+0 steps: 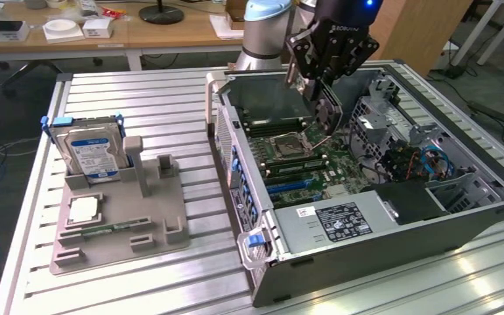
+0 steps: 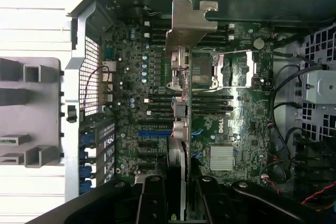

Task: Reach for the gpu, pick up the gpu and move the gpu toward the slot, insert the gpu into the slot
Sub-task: 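Pick up the gpu and move the gpu toward the slot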

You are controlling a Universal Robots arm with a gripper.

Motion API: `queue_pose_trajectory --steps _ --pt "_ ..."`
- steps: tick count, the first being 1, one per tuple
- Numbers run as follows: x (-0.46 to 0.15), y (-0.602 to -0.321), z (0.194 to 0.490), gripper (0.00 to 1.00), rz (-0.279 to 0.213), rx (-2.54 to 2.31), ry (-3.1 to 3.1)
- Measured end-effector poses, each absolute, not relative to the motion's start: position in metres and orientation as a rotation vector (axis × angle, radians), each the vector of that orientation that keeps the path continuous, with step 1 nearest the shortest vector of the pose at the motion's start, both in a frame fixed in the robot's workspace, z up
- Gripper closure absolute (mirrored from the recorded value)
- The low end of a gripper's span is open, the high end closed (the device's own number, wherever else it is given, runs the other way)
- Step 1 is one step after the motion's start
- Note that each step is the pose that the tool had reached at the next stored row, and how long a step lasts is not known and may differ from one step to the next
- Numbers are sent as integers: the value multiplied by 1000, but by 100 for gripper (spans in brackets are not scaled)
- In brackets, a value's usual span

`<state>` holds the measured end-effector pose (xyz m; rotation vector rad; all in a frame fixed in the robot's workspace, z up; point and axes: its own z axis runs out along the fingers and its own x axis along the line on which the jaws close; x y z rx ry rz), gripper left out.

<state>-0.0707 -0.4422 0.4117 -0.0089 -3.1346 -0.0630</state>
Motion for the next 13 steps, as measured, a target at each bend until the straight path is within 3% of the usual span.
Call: queue_pose_trajectory --steps 13 --pt "-61 -442 412 74 -63 -9 -3135"
